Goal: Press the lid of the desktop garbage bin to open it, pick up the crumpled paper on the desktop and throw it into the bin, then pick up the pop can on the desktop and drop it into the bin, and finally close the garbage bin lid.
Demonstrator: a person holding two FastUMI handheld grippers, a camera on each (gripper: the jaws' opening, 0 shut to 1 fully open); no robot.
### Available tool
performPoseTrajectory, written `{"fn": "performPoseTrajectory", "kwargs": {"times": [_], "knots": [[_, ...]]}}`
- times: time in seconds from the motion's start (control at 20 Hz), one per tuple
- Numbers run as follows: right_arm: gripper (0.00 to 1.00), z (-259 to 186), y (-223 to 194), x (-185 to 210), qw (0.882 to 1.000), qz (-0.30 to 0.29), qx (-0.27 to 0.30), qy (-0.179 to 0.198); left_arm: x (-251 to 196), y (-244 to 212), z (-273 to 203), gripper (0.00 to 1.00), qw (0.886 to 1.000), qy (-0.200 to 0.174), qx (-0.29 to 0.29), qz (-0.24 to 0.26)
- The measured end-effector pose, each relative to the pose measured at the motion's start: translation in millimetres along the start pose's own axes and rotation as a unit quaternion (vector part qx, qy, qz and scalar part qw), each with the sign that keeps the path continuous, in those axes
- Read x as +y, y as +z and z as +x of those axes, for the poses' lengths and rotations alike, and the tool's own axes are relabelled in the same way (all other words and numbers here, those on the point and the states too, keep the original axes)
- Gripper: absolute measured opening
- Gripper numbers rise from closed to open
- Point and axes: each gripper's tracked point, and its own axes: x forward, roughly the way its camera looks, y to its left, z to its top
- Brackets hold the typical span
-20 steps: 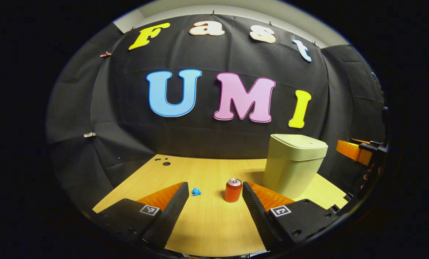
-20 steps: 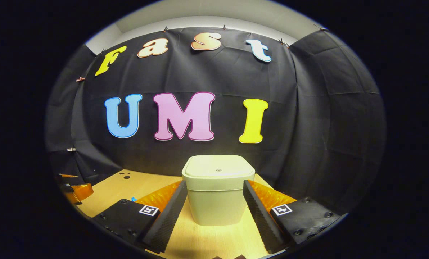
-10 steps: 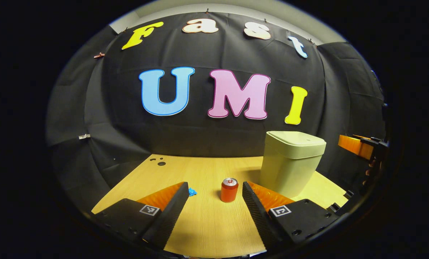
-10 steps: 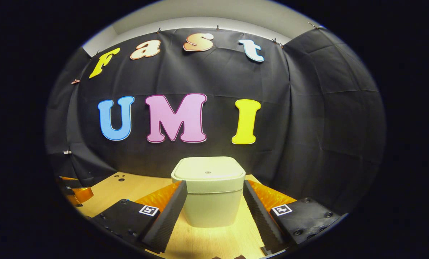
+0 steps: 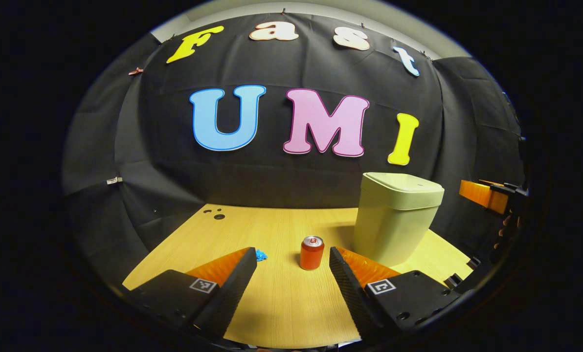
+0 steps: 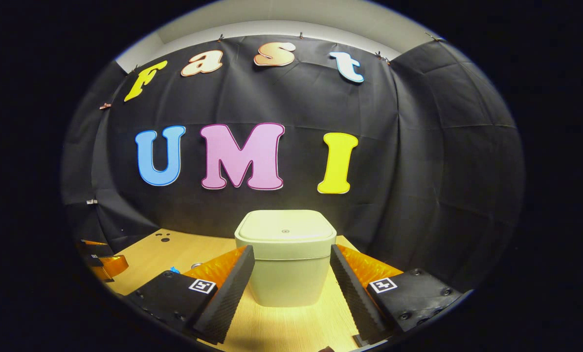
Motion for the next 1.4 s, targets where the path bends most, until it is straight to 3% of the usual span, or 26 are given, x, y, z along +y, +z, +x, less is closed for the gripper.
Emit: {"fn": "performPoseTrajectory", "kwargs": {"times": [0.2,0.3,0.35,0.4,0.55,0.75,0.9,1.0,1.4], "knots": [[0.97,2,6,2,1.0,-0.007,-0.005,0.003,3,-5,1,0.96,1.0,0.002,0.006,-0.007],[0.84,6,14,1,1.0,-0.013,-0.012,0.001,3,-6,2,0.96,1.0,0.002,0.007,-0.008],[0.72,7,17,2,1.0,-0.013,-0.015,0.003,3,-6,2,0.96,1.0,-0.001,0.005,-0.01],[0.7,9,18,3,1.0,-0.015,-0.014,0.003,2,-5,2,0.96,1.0,-0.005,0.002,-0.013],[0.47,17,24,5,1.0,-0.017,-0.011,0.008,2,-3,5,0.96,1.0,-0.005,0.002,-0.01],[0.34,27,30,5,0.999,-0.031,-0.013,0.011,1,-5,8,0.96,1.0,-0.013,0.005,-0.016],[0.15,33,31,4,0.999,-0.035,-0.011,0.009,3,-7,9,0.96,1.0,-0.009,0.006,-0.011],[0.1,38,31,9,0.999,-0.032,-0.003,0.019,6,-9,12,0.96,1.0,-0.007,0.01,-0.009],[0.05,57,22,15,0.998,-0.018,0.025,0.056,23,-11,21,0.96,1.0,0.012,0.017,-0.009]]}}
